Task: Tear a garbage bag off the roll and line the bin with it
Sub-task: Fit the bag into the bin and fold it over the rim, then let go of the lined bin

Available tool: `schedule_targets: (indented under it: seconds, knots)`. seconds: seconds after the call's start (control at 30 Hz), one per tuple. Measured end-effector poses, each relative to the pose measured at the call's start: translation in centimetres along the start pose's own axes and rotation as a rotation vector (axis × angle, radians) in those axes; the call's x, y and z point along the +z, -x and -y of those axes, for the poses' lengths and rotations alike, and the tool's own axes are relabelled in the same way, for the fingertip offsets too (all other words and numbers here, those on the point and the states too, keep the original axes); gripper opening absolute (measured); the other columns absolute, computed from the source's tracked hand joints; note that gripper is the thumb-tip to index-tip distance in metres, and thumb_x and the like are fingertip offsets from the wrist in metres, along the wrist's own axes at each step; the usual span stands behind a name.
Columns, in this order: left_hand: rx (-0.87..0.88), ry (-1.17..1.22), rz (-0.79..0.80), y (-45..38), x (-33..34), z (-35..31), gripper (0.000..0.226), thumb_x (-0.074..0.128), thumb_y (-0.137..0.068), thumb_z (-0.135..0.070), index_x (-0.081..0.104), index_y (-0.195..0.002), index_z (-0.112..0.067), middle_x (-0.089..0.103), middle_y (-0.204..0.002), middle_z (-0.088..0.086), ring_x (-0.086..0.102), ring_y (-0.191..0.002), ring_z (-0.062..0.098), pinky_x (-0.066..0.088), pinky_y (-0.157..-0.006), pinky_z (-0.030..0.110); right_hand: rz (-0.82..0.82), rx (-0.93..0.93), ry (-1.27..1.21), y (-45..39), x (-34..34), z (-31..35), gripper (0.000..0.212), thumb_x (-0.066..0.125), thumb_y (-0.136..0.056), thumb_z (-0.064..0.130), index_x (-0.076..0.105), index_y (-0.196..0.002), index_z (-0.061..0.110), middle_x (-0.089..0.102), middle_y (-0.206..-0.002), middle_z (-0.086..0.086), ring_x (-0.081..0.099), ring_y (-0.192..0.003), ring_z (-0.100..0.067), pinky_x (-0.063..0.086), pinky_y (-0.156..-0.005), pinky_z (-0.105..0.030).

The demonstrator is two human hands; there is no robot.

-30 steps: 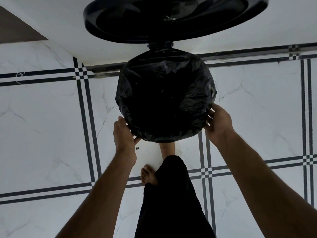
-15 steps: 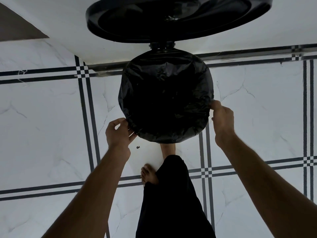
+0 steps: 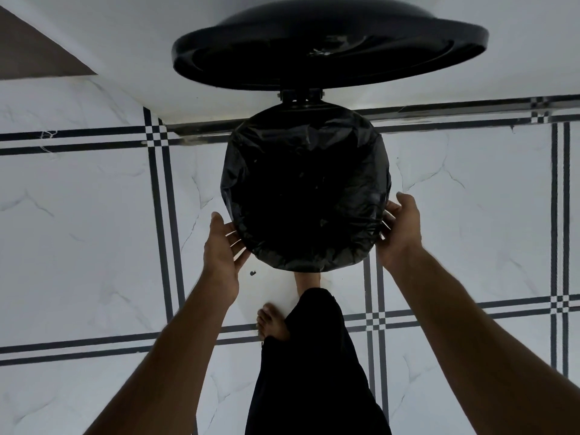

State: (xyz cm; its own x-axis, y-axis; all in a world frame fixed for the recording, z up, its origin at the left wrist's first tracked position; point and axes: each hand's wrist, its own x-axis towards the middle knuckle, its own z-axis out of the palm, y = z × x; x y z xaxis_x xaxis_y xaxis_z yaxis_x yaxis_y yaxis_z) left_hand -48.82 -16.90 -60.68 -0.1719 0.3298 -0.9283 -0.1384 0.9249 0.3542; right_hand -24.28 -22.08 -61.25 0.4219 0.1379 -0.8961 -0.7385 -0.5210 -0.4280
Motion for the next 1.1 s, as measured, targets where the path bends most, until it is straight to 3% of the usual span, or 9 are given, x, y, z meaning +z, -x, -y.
schedule_targets:
  seconds: [0.17,0.33,0.43,0.53,0.6,0.7,0.97,1.03,1.1]
  knots:
    - [-0.085,0.170,0.045,0.1,0.0,0.2,0.058,0.032,-0.101,-0.055,0.051,-0.136,-0.013,0.061,-0.129,0.010,0.061,-0.109,0.025,0.042,-0.110,0.046,-0.036,-0.004,-0.067,-0.2,-1.1,-0.3,0.033,0.043,-0.095,0.043,0.063,-0.095,0.016,0.064,-0.087,0.000,0.060,-0.082,-0.016,0.049,-0.074,-0.028]
    - [-0.103,0.087,-0.119,1.0,0.3,1.6,0.056,0.025,-0.102,-0.055,0.057,-0.122,-0.014,0.058,-0.135,0.010,0.056,-0.114,0.023,0.044,-0.102,0.035,-0.197,0.098,0.021,0.8,-2.9,-3.0,0.029,0.044,-0.095,0.042,0.058,-0.093,0.017,0.059,-0.098,-0.003,0.058,-0.086,-0.017,0.048,-0.076,-0.030]
    - [-0.244,0.125,-0.143,1.8,0.7,2.5,0.067,0.024,-0.100,-0.061,0.054,-0.132,-0.009,0.055,-0.133,0.013,0.054,-0.120,0.028,0.044,-0.105,0.041,-0.088,0.242,-0.026,2.3,-2.8,-4.9,0.038,0.042,-0.097,0.048,0.058,-0.100,0.013,0.063,-0.101,-0.008,0.063,-0.092,-0.022,0.053,-0.087,-0.040]
    - [-0.381,0.326,0.010,2.3,1.2,3.4,0.077,0.027,-0.094,-0.071,0.051,-0.132,-0.009,0.058,-0.130,0.016,0.056,-0.120,0.034,0.043,-0.108,0.047,0.079,0.305,-0.134,3.0,-2.0,-5.6,0.054,0.048,-0.093,0.056,0.064,-0.118,0.011,0.071,-0.112,-0.012,0.068,-0.105,-0.029,0.052,-0.096,-0.049]
    - [-0.394,0.462,0.089,2.2,1.5,3.8,0.081,0.030,-0.091,-0.073,0.049,-0.136,-0.008,0.058,-0.132,0.020,0.058,-0.119,0.037,0.043,-0.108,0.050,0.118,0.284,-0.185,3.0,-1.2,-5.7,0.054,0.051,-0.090,0.058,0.067,-0.119,0.016,0.072,-0.116,-0.010,0.067,-0.110,-0.029,0.050,-0.098,-0.049]
    - [-0.367,0.479,0.058,1.5,1.9,4.0,0.082,0.028,-0.092,-0.073,0.046,-0.141,-0.010,0.056,-0.135,0.018,0.056,-0.121,0.036,0.043,-0.108,0.049,0.102,0.240,-0.244,2.2,-0.7,-5.6,0.056,0.038,-0.094,0.061,0.063,-0.126,0.021,0.068,-0.123,-0.009,0.061,-0.117,-0.027,0.044,-0.105,-0.050]
    - [-0.283,0.409,0.058,0.4,1.6,3.8,0.074,0.024,-0.097,-0.066,0.052,-0.134,-0.009,0.062,-0.127,0.014,0.058,-0.121,0.033,0.041,-0.110,0.048,0.072,0.201,-0.161,0.6,-2.1,-4.8,0.062,0.040,-0.095,0.060,0.060,-0.123,0.009,0.071,-0.115,-0.014,0.068,-0.107,-0.028,0.053,-0.088,-0.043]
    - [-0.270,0.382,0.060,0.4,1.3,3.8,0.069,0.025,-0.098,-0.065,0.053,-0.125,-0.008,0.064,-0.119,0.014,0.058,-0.119,0.032,0.042,-0.110,0.047,0.041,0.157,-0.056,0.2,-2.1,-4.1,0.054,0.038,-0.097,0.056,0.060,-0.118,0.012,0.070,-0.113,-0.011,0.067,-0.104,-0.024,0.052,-0.091,-0.042]
    - [-0.266,0.341,0.017,0.1,1.0,3.5,0.059,0.026,-0.099,-0.061,0.052,-0.116,-0.011,0.063,-0.111,0.012,0.059,-0.112,0.029,0.045,-0.106,0.044,-0.066,0.054,0.095,0.0,-1.6,-3.1,0.039,0.035,-0.099,0.042,0.061,-0.109,0.014,0.069,-0.109,-0.008,0.066,-0.092,-0.019,0.054,-0.077,-0.034]
